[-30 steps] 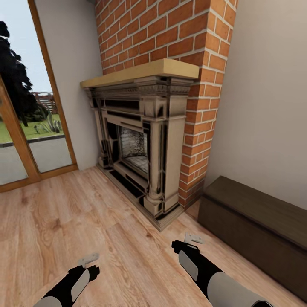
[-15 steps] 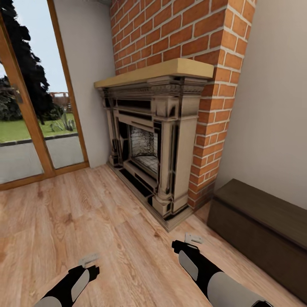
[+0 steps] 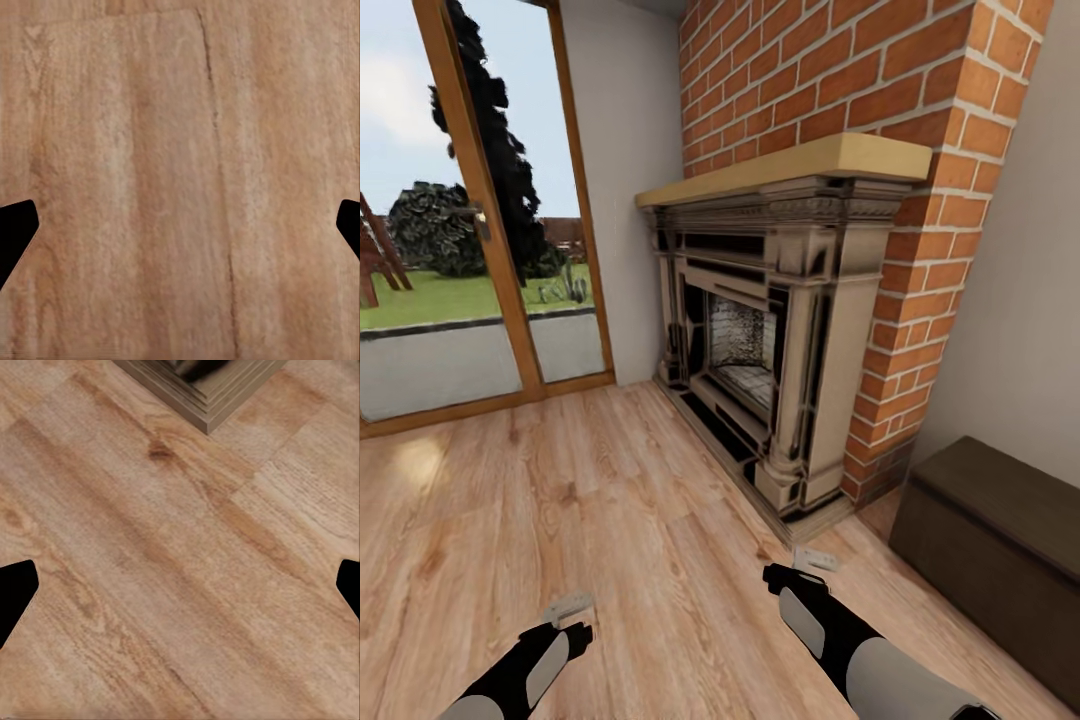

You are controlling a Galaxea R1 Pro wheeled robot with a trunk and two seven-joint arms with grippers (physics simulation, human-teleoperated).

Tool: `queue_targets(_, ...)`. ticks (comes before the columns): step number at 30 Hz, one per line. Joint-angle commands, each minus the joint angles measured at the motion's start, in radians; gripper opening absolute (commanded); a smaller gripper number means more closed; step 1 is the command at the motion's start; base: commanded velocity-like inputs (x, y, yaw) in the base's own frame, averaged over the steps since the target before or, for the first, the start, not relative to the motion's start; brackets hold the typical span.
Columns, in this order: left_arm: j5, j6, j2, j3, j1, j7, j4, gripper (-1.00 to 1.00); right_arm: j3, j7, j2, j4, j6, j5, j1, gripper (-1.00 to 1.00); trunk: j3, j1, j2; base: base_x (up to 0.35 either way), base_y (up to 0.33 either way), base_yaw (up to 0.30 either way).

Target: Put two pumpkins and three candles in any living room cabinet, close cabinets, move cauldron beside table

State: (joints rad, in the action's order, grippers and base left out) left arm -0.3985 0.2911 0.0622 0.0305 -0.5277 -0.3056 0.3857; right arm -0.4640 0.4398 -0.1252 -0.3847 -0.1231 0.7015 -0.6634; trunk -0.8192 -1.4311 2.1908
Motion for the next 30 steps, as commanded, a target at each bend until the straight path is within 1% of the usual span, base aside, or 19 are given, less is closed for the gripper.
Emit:
queue_targets(1,-0.008,0.005,0.001,0.003,0.0,-0.006,0.002,1.0,-0.009,0.008,0.001,-0.002,-0.006,0.004,-0.001,1.0,-0.001,0.0,0.0,0.0,0.0,0.291)
queue_targets(7,-0.008,0.005,0.001,0.003,0.0,-0.006,0.001,1.0,-0.009,0.008,0.001,-0.002,-0.006,0.004,-0.001,1.0,-0.001,0.0,0.0,0.0,0.0,0.291)
queue_targets(11,-0.011,-0.032,0.001,0.003,0.0,-0.006,0.001,1.0,-0.01,0.008,0.001,-0.002,-0.006,0.004,-0.001,1.0,-0.001,0.0,0.0,0.052,0.0,0.291)
queue_targets(14,-0.012,-0.044,0.001,0.003,0.0,-0.006,0.001,1.0,-0.01,0.008,0.001,-0.002,-0.006,0.004,-0.001,1.0,-0.001,0.0,0.0,0.208,0.017,0.291)
queue_targets(20,-0.013,-0.047,0.001,0.003,0.0,-0.006,0.0,1.0,-0.01,0.007,0.001,-0.002,-0.006,0.004,-0.001,1.0,-0.001,0.0,0.0,0.298,0.065,0.278)
queue_targets(26,-0.013,-0.047,0.001,0.003,0.0,-0.006,-0.001,1.0,-0.009,0.007,0.001,-0.002,-0.006,0.004,-0.001,1.0,-0.001,0.0,0.0,0.314,0.098,0.053)
queue_targets(30,-0.007,-0.049,0.0,0.003,0.0,-0.005,-0.025,1.0,-0.009,0.007,0.002,-0.002,-0.006,0.004,-0.001,1.0,-0.001,0.0,0.0,0.315,0.117,0.005)
